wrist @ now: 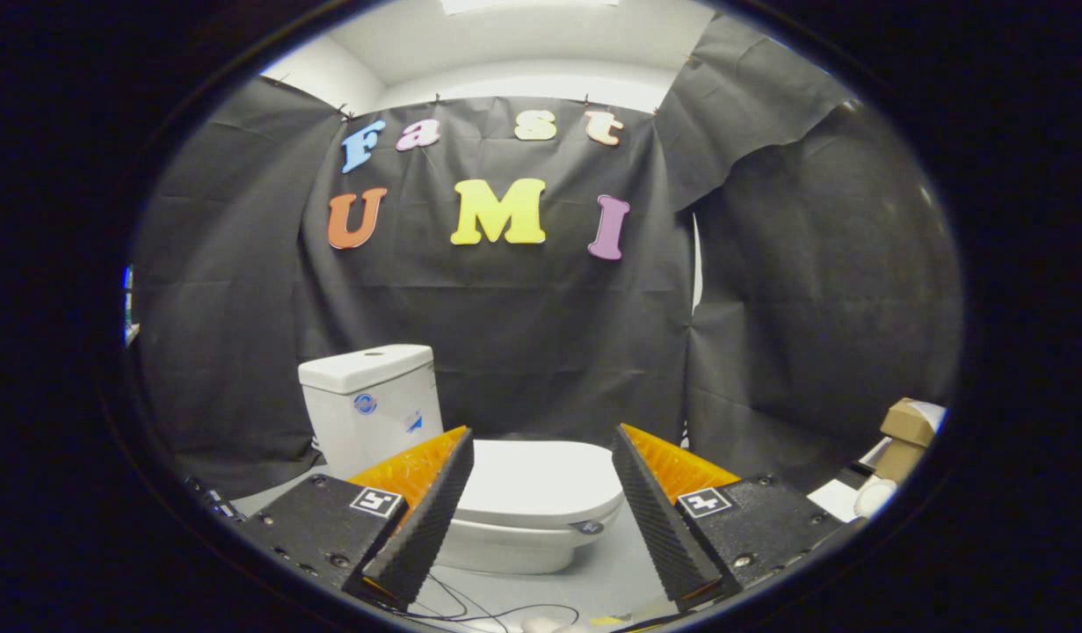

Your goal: Open the toilet lid.

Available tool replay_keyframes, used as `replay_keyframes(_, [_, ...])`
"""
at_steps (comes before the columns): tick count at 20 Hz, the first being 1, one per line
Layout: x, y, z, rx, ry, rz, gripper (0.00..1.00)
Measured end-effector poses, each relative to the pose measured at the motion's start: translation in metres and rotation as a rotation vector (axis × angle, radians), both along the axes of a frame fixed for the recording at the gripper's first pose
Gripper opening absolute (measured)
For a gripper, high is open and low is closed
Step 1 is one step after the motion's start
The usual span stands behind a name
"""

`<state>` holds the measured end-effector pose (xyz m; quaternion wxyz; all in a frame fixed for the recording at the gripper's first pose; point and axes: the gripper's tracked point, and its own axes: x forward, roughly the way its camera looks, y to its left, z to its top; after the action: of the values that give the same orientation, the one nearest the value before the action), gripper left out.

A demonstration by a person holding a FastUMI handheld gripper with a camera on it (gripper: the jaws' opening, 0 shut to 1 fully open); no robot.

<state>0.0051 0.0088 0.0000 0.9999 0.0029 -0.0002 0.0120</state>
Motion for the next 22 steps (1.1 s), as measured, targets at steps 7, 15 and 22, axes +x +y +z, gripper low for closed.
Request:
replay_keyframes(7, [0.047, -0.002, 0.010, 0.066, -0.015, 0.012, 0.99])
replay_keyframes(15, [0.139, -0.035, -0.033, 0.210, 0.078, 0.030, 0.99])
replay_keyframes(22, [0.196, -0.074, -0.144, 0.509, 0.301, 0.068, 0.99])
